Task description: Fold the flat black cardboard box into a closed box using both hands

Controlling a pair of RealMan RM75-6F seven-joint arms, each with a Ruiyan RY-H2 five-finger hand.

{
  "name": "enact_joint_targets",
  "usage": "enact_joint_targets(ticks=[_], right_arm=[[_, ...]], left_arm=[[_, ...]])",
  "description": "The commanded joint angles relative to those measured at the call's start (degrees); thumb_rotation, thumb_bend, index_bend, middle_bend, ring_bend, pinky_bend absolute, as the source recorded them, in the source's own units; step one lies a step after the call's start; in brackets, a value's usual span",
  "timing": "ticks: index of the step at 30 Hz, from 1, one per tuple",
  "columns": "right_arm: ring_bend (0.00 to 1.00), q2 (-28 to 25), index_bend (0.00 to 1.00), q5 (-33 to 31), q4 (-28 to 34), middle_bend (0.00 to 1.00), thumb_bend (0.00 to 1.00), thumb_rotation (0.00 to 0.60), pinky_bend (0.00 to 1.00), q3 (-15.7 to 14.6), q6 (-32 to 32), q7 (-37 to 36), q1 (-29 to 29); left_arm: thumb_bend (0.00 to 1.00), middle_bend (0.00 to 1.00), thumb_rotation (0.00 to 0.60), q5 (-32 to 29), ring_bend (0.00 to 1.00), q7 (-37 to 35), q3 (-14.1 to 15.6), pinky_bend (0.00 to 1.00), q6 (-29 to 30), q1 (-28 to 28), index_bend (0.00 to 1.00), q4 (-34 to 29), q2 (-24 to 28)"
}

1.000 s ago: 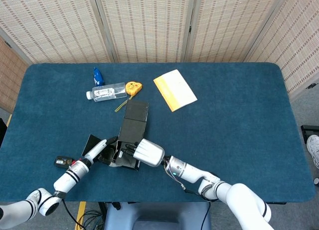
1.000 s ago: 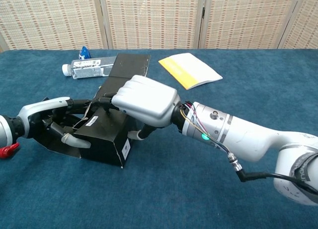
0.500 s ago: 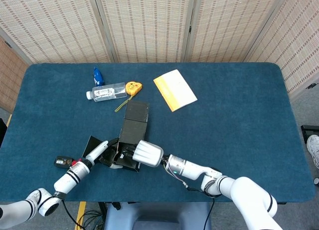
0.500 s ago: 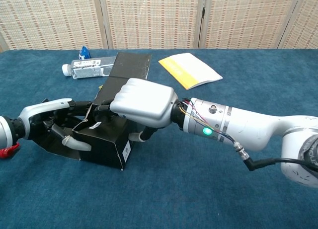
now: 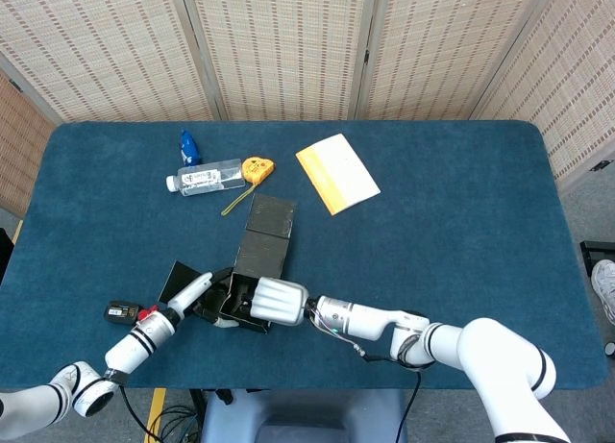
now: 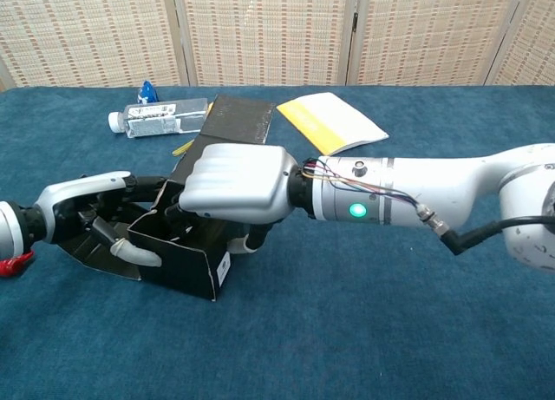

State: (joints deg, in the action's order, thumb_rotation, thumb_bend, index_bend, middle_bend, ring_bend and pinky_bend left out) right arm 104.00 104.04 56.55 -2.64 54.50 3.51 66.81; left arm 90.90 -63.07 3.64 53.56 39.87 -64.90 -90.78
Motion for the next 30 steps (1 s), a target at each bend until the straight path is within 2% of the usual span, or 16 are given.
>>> enact_joint_targets(ticks=[1, 6, 9, 15, 20, 30], right_arm=[[0.71, -1.72, 0.37, -0.71, 2.42, 0.41, 0.57, 0.6, 0.91, 0.54, -2.29, 1.3, 1.09], [0.73, -3.19, 0.37, -2.02, 5.25, 0.39, 0.73, 0.6, 0.91, 1.29, -5.06, 3.08, 1.77], [0.75, -3.7, 0.37, -2.45, 6.35, 0.4, 0.77, 0.6, 0.91, 1.36, -6.02, 3.62, 1.89], [0.78, -4.4, 0.44, -2.82, 7.61, 0.5, 0.89, 0.6, 0.92, 1.46, -6.82, 3.58, 2.1], [0.78, -5.57, 0.49, -2.95, 9.31, 0.55, 0.99, 0.6, 0.92, 1.45, -8.25, 4.03, 2.73], [0.78, -7.1, 0.66, -3.99, 11.68, 0.69, 1.0, 0.6, 0.92, 1.35, -10.09, 4.44, 2.76]], left_arm=[[0.09, 0.23, 0.6, 0.01, 0.58, 0.06, 0.0, 0.38, 0.05, 0.05, 0.18, -0.06, 0.06], [0.09, 0.23, 0.6, -0.12, 0.58, -0.08, 0.01, 0.38, 0.02, 0.13, 0.18, -0.23, 0.22], [0.09, 0.23, 0.6, -0.19, 0.58, -0.18, 0.05, 0.38, 0.03, 0.12, 0.19, -0.21, 0.27], [0.09, 0.23, 0.6, -0.14, 0.58, -0.52, 0.2, 0.38, 0.01, 0.16, 0.18, -0.04, 0.24], [0.09, 0.23, 0.6, 0.01, 0.58, -0.76, 0.32, 0.38, 0.07, 0.25, 0.19, 0.09, 0.2], [0.09, 0.23, 0.6, -0.09, 0.58, -0.8, 0.3, 0.38, 0.54, 0.11, 0.18, 0.13, 0.27]])
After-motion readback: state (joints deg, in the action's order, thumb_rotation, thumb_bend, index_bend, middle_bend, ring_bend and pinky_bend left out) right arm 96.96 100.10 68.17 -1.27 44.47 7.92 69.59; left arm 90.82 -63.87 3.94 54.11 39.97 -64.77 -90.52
